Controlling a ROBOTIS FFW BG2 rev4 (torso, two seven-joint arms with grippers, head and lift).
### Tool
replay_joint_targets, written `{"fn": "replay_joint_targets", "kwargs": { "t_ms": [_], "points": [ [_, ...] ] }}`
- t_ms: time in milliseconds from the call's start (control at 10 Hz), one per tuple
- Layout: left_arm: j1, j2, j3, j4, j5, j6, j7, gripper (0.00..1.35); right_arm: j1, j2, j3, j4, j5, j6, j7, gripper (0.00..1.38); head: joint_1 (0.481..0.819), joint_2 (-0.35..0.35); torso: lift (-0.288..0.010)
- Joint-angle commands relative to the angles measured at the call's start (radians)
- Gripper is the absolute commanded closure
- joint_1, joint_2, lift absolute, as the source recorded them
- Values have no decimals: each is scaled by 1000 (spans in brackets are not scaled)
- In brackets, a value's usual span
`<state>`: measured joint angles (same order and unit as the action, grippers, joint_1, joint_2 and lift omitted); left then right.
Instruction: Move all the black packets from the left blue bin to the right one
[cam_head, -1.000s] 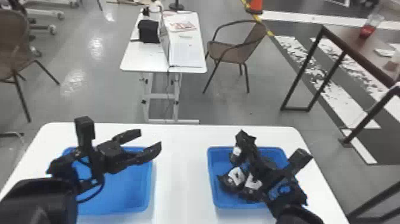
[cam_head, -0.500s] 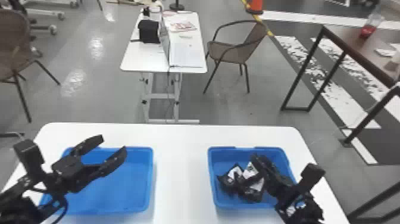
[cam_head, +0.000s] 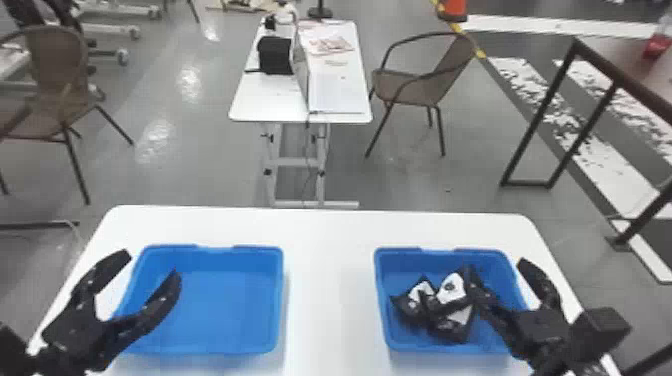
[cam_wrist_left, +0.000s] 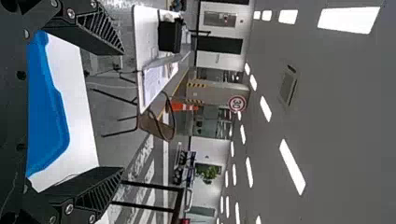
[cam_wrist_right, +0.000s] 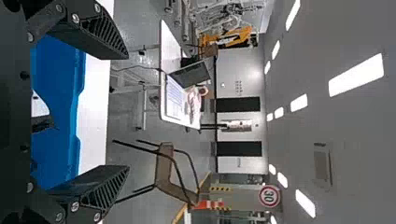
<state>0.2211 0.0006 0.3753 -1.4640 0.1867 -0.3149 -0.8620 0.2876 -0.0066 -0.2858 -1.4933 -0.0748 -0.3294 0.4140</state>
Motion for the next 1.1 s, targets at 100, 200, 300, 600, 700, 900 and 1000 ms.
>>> {"fn": "replay_joint_targets", "kwargs": {
  "t_ms": [100, 200, 300, 600, 700, 900, 1000],
  "points": [
    [107, -3, 5, -27, -19, -104, 31, 162, 189, 7, -1, -139, 127, -126, -63, 165, 695, -36, 0],
    [133, -3, -7, -49, -21, -122, 69, 162, 240, 7, -3, -136, 124, -200, -95, 165, 695, -32, 0],
    [150, -3, -13, -64, -21, -125, 83, 162, 291, 7, -1, -143, 133, -209, -113, 165, 695, -29, 0],
    [190, -3, -21, -90, -21, -130, 110, 162, 341, 7, 2, -157, 115, -220, -124, 165, 695, -31, 0],
    [204, -3, -30, -90, -13, -128, 123, 162, 344, 7, 2, -154, 98, -223, -133, 165, 695, -32, 0],
    [222, -3, -68, -91, 11, -127, 156, 162, 350, 7, 8, -143, 67, -238, -166, 165, 695, -50, 0],
    [224, -3, -84, -91, 22, -122, 169, 162, 350, 7, 8, -142, 64, -238, -166, 165, 695, -66, 0]
  ]
}}
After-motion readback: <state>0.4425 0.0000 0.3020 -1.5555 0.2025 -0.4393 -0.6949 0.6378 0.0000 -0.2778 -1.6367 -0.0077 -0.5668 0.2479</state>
